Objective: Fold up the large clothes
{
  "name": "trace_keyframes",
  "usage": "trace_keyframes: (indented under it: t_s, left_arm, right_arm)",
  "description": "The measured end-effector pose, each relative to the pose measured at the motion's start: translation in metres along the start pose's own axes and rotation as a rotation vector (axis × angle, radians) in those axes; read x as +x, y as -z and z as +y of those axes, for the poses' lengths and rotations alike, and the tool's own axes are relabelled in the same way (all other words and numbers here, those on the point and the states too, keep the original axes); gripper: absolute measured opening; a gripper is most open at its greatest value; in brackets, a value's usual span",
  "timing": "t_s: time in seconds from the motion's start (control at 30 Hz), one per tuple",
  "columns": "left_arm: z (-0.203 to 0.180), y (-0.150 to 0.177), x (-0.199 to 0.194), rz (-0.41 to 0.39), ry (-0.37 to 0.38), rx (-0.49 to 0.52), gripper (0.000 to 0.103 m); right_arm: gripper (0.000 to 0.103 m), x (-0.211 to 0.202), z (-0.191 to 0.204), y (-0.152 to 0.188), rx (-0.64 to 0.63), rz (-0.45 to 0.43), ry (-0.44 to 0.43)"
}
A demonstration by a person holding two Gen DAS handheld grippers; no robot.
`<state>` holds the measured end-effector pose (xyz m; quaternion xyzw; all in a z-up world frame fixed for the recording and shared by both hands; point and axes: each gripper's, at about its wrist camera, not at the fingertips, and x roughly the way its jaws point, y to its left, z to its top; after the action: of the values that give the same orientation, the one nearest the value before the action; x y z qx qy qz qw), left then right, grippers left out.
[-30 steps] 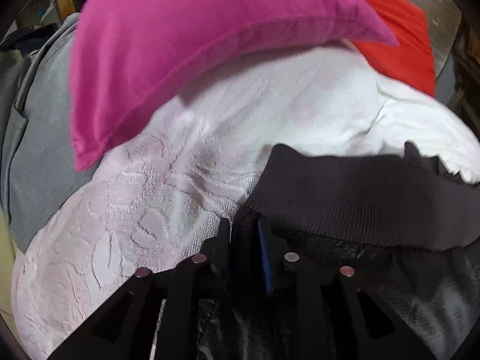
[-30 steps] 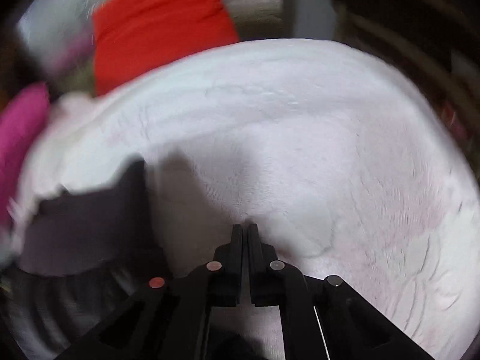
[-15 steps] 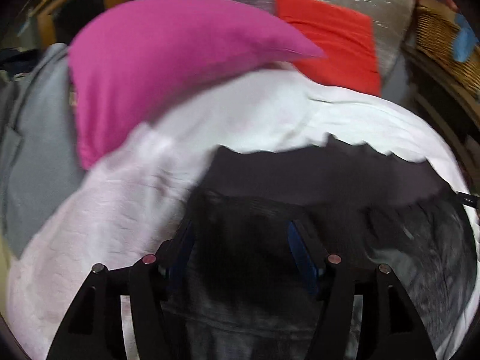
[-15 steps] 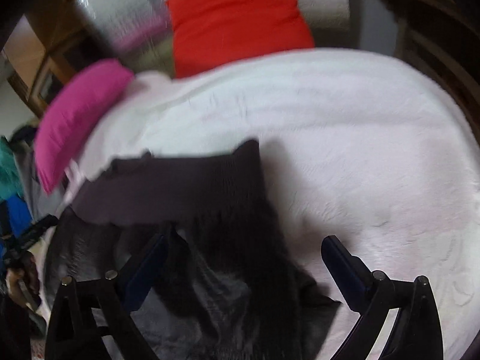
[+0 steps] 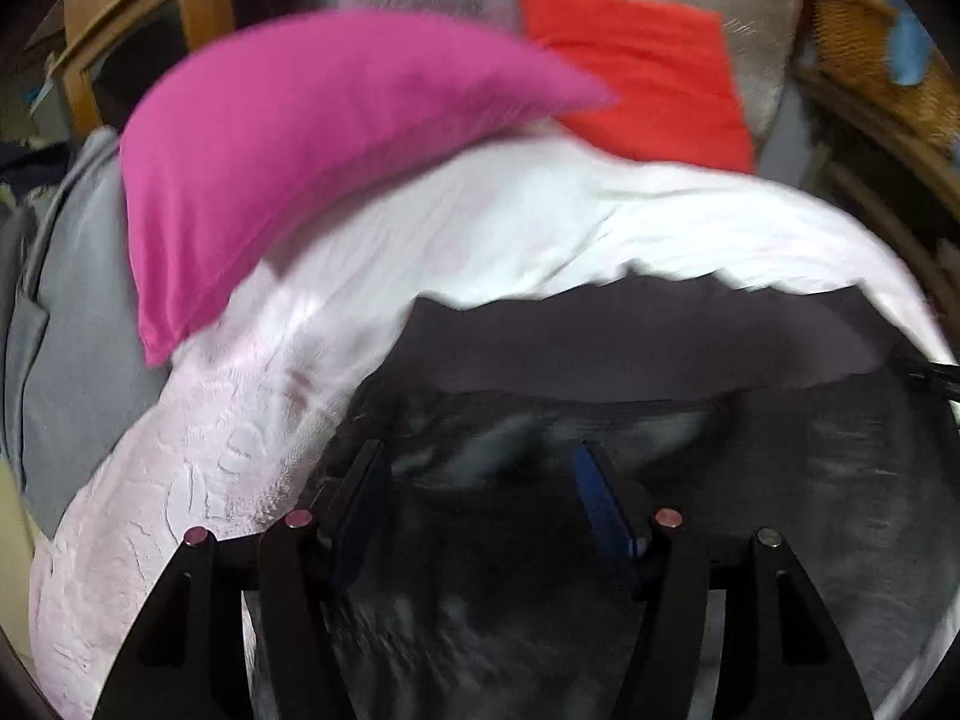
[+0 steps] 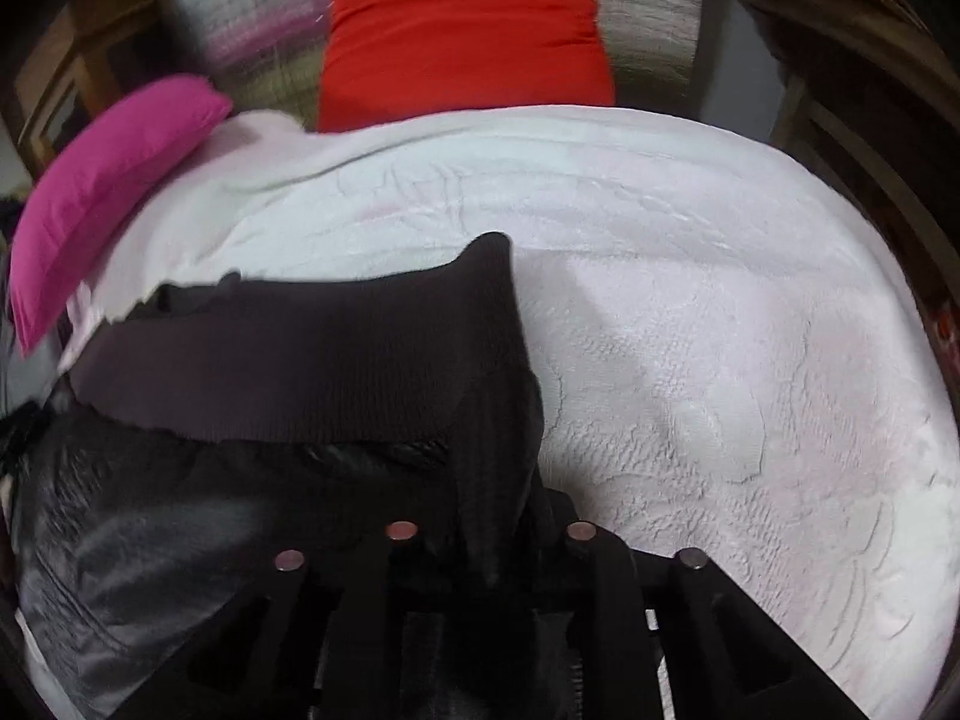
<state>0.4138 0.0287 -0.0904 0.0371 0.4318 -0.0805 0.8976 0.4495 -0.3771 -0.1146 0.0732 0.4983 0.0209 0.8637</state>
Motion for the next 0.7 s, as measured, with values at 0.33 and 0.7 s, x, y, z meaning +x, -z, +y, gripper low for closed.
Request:
trace_keyframes:
  t_s: [0.33,0.7]
  left_arm:
    - [-0.067,0.04,0.023,0.116,-0.032,0.166,0.066]
    - [-0.054,0.018,0.056,0.149,-0.075,0.079,0.068]
  right_arm:
    - [0.048,-0.068,0.045,0.013,-0.113,-0.12,0.082]
    - [0.053,0.004,0.082,0.018,-0.216,0.031,0.141]
